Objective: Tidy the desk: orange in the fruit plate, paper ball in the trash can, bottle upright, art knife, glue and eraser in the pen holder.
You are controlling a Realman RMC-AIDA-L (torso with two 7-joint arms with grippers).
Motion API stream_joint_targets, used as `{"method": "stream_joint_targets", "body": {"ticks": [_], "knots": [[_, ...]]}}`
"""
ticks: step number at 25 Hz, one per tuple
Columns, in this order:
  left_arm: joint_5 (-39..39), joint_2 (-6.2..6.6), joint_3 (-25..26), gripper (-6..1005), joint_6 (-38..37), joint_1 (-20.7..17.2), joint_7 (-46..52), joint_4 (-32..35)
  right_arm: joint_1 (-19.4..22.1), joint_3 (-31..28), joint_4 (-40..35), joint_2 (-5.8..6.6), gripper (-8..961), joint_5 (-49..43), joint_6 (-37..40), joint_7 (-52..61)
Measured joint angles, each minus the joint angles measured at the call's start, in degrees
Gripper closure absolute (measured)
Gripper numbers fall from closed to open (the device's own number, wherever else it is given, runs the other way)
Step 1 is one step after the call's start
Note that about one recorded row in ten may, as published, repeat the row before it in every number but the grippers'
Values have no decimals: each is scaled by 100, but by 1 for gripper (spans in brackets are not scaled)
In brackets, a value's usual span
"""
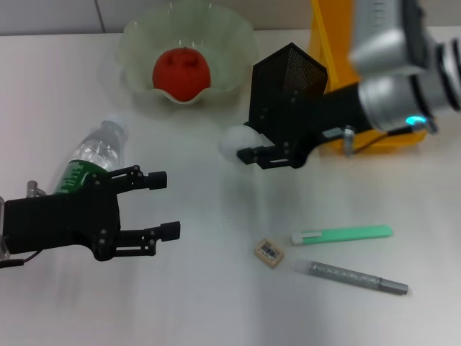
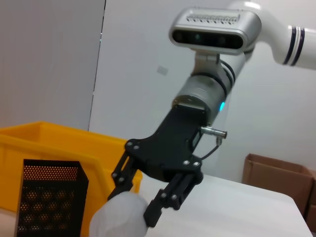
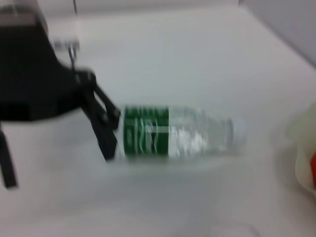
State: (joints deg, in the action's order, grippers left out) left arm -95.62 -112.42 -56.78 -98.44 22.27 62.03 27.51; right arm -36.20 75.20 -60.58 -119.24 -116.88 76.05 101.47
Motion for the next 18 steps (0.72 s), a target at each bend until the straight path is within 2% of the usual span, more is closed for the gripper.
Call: {"method": "stream_joint_targets", "body": {"ticks": [1, 2, 3, 4, 6, 7, 8, 10, 11, 12, 13, 18], "knots": [[1, -4, 0, 165, -3, 16, 34, 1, 164, -276, 207, 0, 506, 351, 95, -391], [1, -4, 0, 165, -3, 16, 34, 1, 164, -276, 207, 0, 506, 351, 95, -391], [1, -4, 0, 165, -4, 23, 46, 0, 343, -495, 494, 1, 506, 774, 170, -856], [1, -4, 0, 165, -4, 26, 53, 0, 343, -495, 494, 1, 506, 774, 170, -856], [1, 1, 8, 165, -6, 44, 93, 0, 575, -871, 1048, 6, 507, 1440, 377, -1776], [1, 1, 8, 165, -6, 44, 93, 0, 575, -871, 1048, 6, 507, 1440, 377, -1776], [3, 2, 33, 165, -8, 52, 105, 0, 643, -1249, 1529, 9, 507, 1844, 595, -2390], [3, 2, 51, 165, -9, 54, 106, 0, 652, -1447, 1766, 12, 507, 1972, 706, -2639], [3, -2, 81, 165, -13, 54, 107, 0, 640, -1875, 2344, 29, 507, 2148, 1007, -3256], [3, -2, 81, 165, -13, 54, 107, 0, 640, -1875, 2344, 29, 507, 2148, 1007, -3256], [3, -8, 88, 165, -19, 54, 108, -1, 615, -2167, 2743, 44, 507, 2168, 1197, -3702], [4, -19, 88, 165, -22, 61, 108, -2, 620, -2519, 3263, 36, 507, 2175, 1305, -4383]]}}
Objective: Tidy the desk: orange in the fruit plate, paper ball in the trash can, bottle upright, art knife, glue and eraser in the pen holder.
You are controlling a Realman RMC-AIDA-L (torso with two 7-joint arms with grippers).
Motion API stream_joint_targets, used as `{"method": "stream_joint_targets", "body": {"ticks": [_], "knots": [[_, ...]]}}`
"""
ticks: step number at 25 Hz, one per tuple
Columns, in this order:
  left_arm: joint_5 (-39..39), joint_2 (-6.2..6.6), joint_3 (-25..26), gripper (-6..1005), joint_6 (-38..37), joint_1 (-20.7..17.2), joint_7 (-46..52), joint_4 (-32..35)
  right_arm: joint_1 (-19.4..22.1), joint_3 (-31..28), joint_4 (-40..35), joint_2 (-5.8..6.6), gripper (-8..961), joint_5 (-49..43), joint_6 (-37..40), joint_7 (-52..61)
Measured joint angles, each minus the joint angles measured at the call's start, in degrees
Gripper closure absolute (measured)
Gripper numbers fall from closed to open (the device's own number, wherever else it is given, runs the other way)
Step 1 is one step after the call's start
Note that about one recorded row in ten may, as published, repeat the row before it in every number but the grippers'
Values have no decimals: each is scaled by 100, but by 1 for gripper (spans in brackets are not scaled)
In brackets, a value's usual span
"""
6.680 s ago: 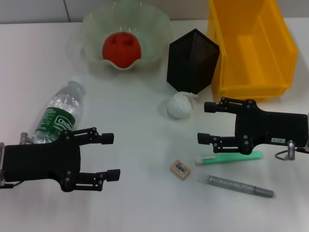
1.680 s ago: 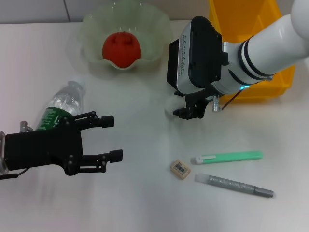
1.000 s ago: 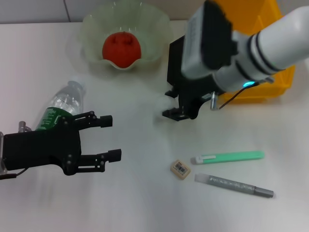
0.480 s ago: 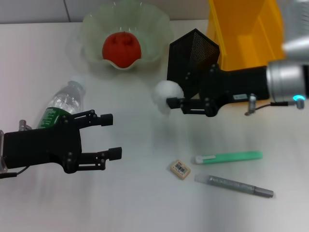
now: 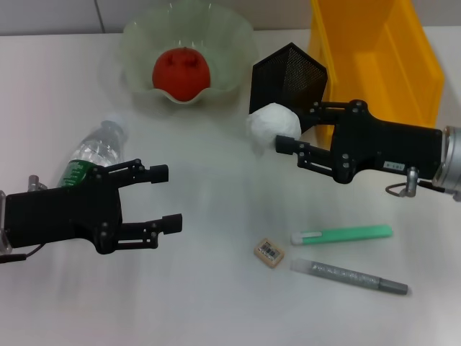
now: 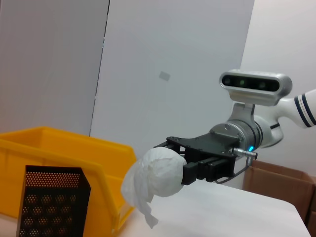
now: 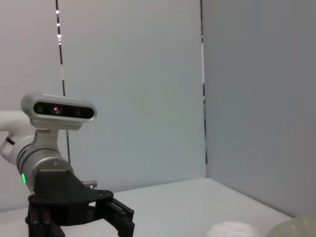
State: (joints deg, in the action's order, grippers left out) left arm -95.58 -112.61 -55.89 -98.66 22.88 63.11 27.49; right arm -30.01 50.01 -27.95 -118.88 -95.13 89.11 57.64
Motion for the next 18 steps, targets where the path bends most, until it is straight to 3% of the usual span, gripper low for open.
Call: {"method": "stream_joint_targets", "body": {"ticks": [3, 16, 18], "knots": [[4, -1, 9, 166, 6, 4, 0, -1, 23, -265, 268, -15, 508, 4, 148, -271], [-6, -17, 61, 166, 17, 6, 0, -3, 29, -334, 327, -1, 508, 12, 235, -292], [-7, -22, 61, 166, 20, 6, 0, -1, 32, -655, 326, -13, 508, 13, 213, -294]]}}
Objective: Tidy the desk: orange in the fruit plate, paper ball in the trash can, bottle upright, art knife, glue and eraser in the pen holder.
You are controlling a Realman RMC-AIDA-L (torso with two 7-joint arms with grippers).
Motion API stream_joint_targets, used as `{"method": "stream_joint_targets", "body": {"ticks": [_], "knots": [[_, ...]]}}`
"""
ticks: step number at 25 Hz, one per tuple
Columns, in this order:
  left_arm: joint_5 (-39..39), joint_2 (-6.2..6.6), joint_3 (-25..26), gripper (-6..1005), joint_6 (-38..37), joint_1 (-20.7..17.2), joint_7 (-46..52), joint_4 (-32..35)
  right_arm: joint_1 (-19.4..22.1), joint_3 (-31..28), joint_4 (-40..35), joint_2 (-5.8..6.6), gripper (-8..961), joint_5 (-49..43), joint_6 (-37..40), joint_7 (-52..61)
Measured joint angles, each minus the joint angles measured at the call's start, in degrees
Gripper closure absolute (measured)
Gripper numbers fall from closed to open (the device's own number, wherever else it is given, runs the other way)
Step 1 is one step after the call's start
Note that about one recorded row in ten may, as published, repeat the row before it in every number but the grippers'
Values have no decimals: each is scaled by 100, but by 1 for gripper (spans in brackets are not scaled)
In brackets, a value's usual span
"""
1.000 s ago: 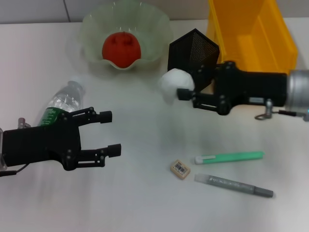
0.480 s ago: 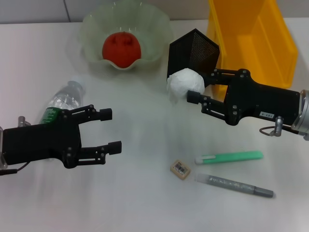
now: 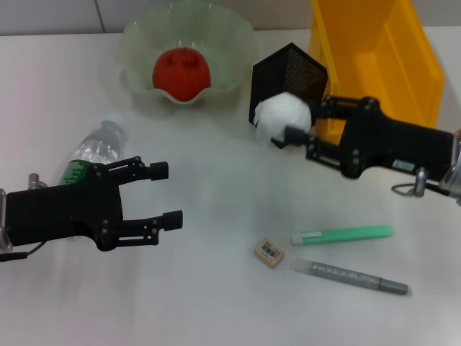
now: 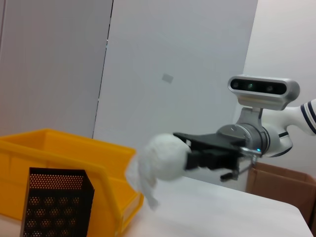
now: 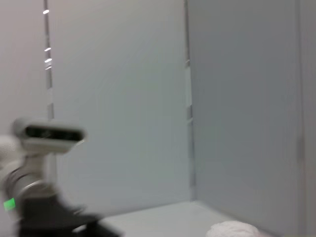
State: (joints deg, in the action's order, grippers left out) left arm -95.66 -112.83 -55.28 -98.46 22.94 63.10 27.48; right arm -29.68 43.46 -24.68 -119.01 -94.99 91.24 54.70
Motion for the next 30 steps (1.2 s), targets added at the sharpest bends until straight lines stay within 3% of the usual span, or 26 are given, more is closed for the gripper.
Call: {"method": "stream_joint_targets", "body": {"ticks": [6, 12, 20, 30], "knots": [[2, -8, 0, 166, 2, 4, 0, 1, 9, -813, 21, -13, 509, 0, -307, -3], [3, -21, 0, 166, 3, 13, 0, 3, -92, -1553, 30, -17, 509, 15, -1123, 37], [13, -19, 0, 166, -1, 18, 0, 3, -284, -1680, 31, -17, 508, 149, -1959, 184], [13, -28, 0, 166, -12, 17, 0, 3, -298, -1700, 21, -17, 507, 149, -2004, 240]]}}
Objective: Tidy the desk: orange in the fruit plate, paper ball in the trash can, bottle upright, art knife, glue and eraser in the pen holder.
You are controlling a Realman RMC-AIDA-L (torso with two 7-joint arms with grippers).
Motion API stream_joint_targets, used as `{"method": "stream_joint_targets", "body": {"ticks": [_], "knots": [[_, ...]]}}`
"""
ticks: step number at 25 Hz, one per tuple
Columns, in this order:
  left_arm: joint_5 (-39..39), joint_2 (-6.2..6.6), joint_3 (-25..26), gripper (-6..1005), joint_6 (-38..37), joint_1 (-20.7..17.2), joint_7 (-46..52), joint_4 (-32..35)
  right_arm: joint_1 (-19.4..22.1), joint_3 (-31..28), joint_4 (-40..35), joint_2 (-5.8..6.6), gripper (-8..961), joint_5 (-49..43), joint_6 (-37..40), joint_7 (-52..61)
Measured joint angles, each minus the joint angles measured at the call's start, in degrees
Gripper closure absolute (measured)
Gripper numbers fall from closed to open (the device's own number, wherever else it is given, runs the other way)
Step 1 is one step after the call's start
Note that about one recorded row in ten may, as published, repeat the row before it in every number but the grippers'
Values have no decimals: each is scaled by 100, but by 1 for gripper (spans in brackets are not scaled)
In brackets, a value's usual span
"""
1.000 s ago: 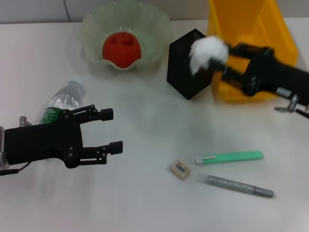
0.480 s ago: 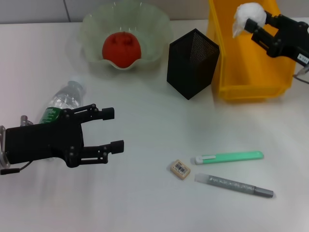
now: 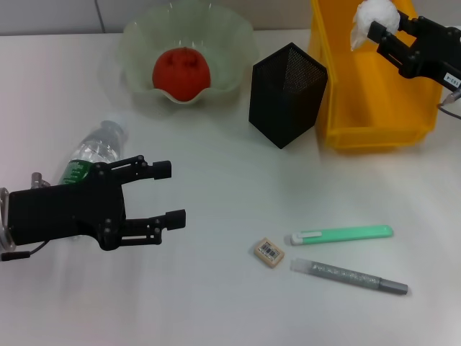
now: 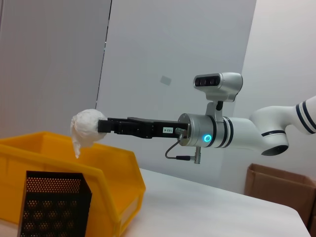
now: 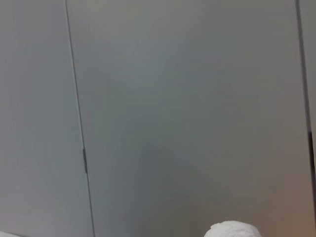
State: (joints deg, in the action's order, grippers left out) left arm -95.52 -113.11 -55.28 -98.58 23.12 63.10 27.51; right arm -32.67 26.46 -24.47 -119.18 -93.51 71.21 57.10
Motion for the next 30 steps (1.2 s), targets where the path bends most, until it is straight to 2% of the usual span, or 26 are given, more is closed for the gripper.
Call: {"method": "stream_joint_targets", "body": {"ticks": [14, 18, 22, 30], "knots": [[-1, 0, 9, 167, -8, 9, 0, 0, 14, 33, -44, 0, 476, 0, -29, 65], [-1, 0, 9, 167, -14, 9, 0, 0, 15, 6, -47, 0, 268, 0, -34, 66], [-1, 0, 9, 167, -14, 9, 0, 0, 15, 1, -46, 0, 120, 0, -36, 66], [-2, 0, 9, 167, -14, 8, 0, 0, 19, -1, -40, 0, 121, -1, -27, 67]]}}
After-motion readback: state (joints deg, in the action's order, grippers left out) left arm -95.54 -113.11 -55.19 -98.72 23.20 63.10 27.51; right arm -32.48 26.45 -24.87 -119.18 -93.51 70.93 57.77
